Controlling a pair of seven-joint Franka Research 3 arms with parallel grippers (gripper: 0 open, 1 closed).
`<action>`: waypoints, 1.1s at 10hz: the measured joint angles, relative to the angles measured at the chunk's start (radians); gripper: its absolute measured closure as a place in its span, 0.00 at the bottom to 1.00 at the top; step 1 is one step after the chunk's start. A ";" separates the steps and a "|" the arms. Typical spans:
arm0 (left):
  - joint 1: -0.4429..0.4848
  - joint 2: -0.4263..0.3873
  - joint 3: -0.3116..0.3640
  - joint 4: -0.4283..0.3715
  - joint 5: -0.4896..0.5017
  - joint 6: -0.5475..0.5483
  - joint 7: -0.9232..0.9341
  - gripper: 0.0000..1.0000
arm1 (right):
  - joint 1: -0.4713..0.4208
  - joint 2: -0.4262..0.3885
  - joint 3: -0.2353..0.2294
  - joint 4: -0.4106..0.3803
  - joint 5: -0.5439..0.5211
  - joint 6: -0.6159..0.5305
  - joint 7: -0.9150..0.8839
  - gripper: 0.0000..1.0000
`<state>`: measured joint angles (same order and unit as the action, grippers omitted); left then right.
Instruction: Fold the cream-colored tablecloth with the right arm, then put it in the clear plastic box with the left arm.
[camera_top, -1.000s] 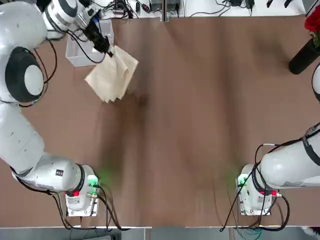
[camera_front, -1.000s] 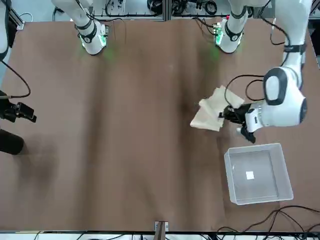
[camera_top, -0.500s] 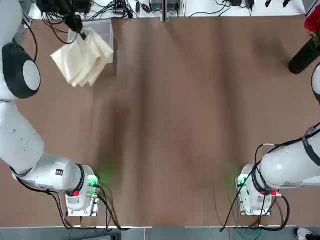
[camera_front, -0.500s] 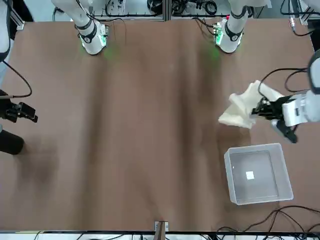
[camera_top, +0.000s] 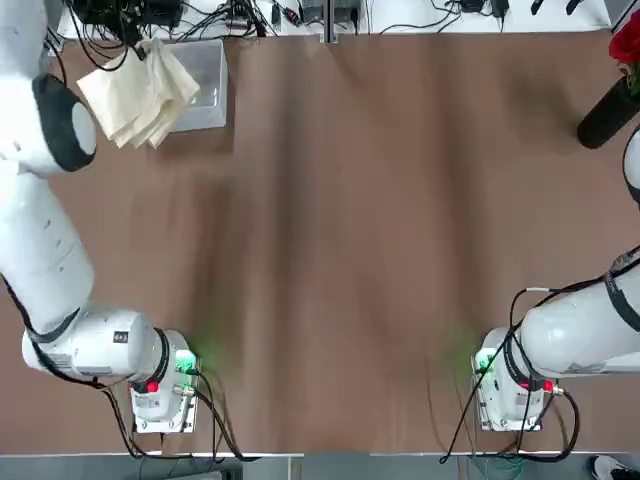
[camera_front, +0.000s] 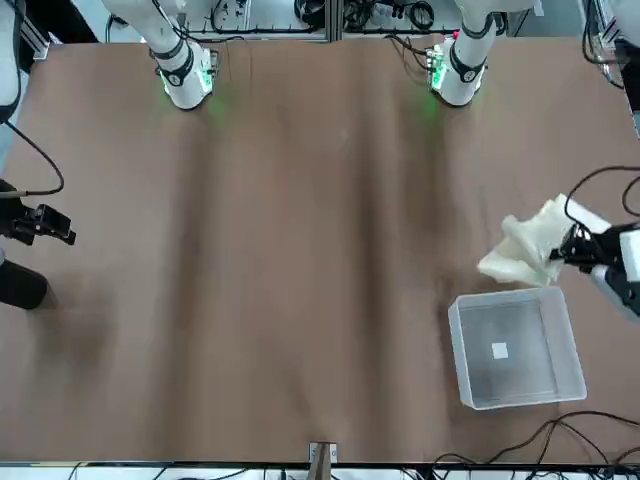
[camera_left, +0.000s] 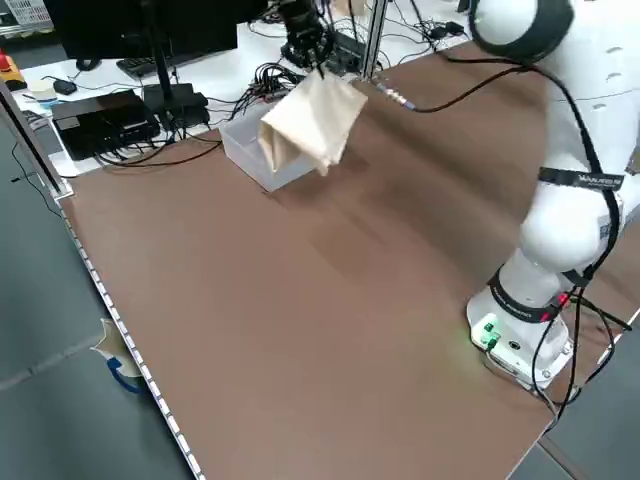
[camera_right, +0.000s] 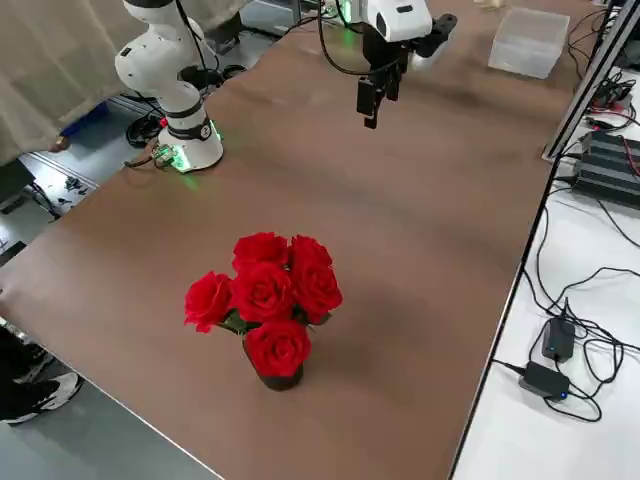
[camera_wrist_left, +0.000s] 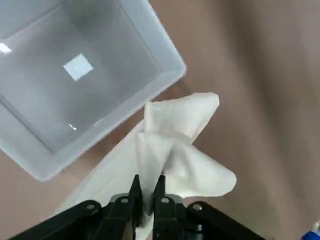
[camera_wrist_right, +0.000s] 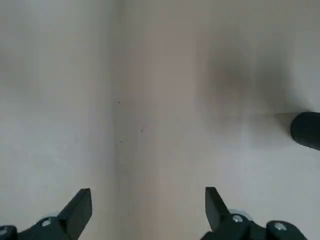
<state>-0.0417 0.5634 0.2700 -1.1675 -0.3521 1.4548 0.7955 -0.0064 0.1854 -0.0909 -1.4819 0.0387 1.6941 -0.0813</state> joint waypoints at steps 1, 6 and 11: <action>-0.004 0.057 -0.002 0.066 0.000 0.007 0.007 0.88 | 0.000 0.000 0.000 0.000 0.000 0.000 0.000 0.00; -0.032 0.206 -0.002 0.150 0.003 0.209 0.035 0.88 | 0.000 0.000 0.000 0.000 0.000 0.000 0.000 0.00; -0.070 0.269 -0.005 0.154 0.055 0.375 0.045 0.88 | 0.000 0.000 0.000 0.001 0.000 0.000 0.000 0.00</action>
<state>-0.1115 0.8325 0.2653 -1.0131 -0.2970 1.8295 0.8407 -0.0062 0.1854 -0.0910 -1.4813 0.0387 1.6941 -0.0813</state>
